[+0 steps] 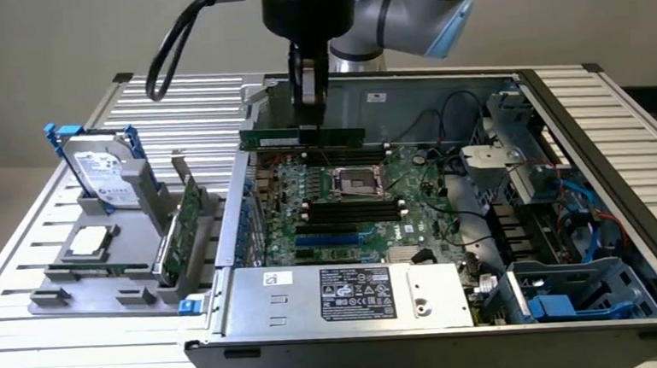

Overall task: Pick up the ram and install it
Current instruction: 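Pick up the ram and move it above insertion slot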

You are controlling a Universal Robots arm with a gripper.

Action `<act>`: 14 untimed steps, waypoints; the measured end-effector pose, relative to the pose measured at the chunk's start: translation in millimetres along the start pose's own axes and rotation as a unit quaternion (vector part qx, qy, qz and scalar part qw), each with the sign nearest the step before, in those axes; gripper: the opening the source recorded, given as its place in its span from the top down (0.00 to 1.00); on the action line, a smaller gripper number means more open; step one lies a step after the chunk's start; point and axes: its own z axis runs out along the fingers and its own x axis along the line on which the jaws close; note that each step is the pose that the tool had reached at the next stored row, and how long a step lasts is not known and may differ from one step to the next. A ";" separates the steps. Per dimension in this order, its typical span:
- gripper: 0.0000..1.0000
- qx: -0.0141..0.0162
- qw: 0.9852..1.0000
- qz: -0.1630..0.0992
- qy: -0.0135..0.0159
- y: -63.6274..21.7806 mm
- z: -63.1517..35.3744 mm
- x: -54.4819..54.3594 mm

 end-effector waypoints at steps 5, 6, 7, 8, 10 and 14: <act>0.86 0.000 1.000 0.000 0.000 -19.1 6.3 -14.7; 0.86 0.000 1.000 0.000 0.000 -22.9 7.5 -17.7; 0.86 0.000 1.000 0.000 0.000 -26.6 8.7 -20.5; 0.86 0.000 1.000 0.000 0.000 -30.3 9.9 -23.3; 0.86 0.000 1.000 0.000 0.000 -37.5 12.5 -29.2; 0.86 0.000 1.000 0.000 0.000 -49.3 18.4 -42.7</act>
